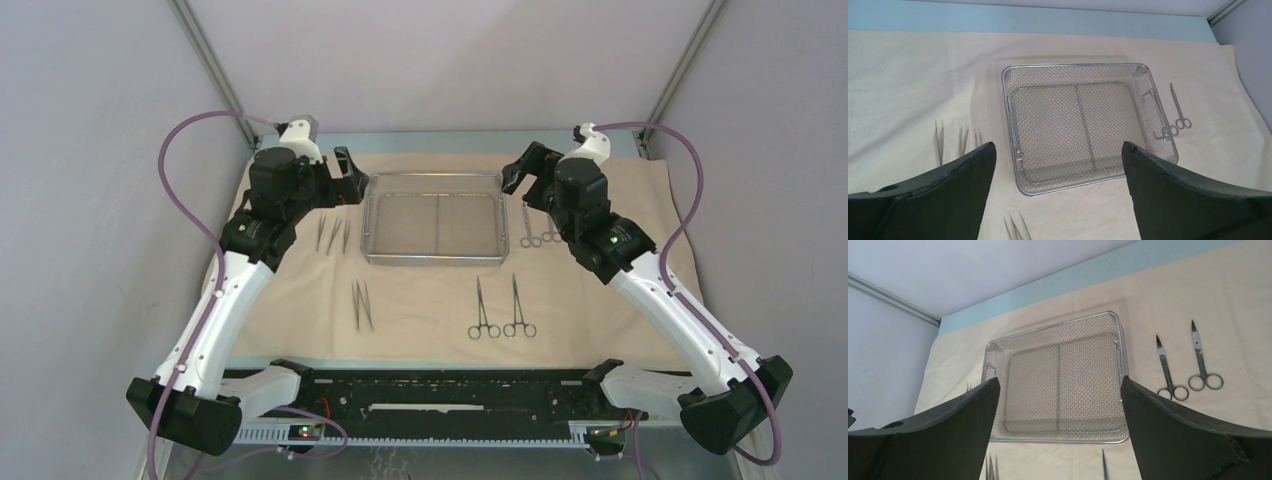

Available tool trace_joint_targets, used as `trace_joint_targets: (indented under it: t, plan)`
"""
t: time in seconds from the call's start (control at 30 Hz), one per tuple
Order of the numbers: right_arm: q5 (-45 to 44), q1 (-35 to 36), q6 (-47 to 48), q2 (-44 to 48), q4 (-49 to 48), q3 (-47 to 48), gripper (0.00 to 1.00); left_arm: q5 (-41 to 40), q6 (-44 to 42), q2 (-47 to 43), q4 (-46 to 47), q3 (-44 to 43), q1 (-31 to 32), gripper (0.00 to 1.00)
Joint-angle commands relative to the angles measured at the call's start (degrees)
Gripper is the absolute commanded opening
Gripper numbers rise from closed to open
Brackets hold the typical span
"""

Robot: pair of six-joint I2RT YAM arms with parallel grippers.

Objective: Open and lay out the surgical kit
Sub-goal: Reset both arms

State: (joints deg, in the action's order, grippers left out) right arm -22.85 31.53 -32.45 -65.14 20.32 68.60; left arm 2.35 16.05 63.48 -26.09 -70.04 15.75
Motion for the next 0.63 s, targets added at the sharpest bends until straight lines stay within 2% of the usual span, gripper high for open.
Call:
trace_joint_targets:
  t: [0.0, 0.6]
  plan:
    - [-1.58, -0.5, -0.12, 0.7, -1.6, 0.28, 0.99, 1.42, -0.94, -1.39, 2.62, 1.57, 0.25, 1.0]
    - [-0.7, -0.58, -0.09, -0.06, -1.6, 0.24, 1.0, 1.8, -0.64, -1.21, 2.95, 1.94, 0.25, 1.0]
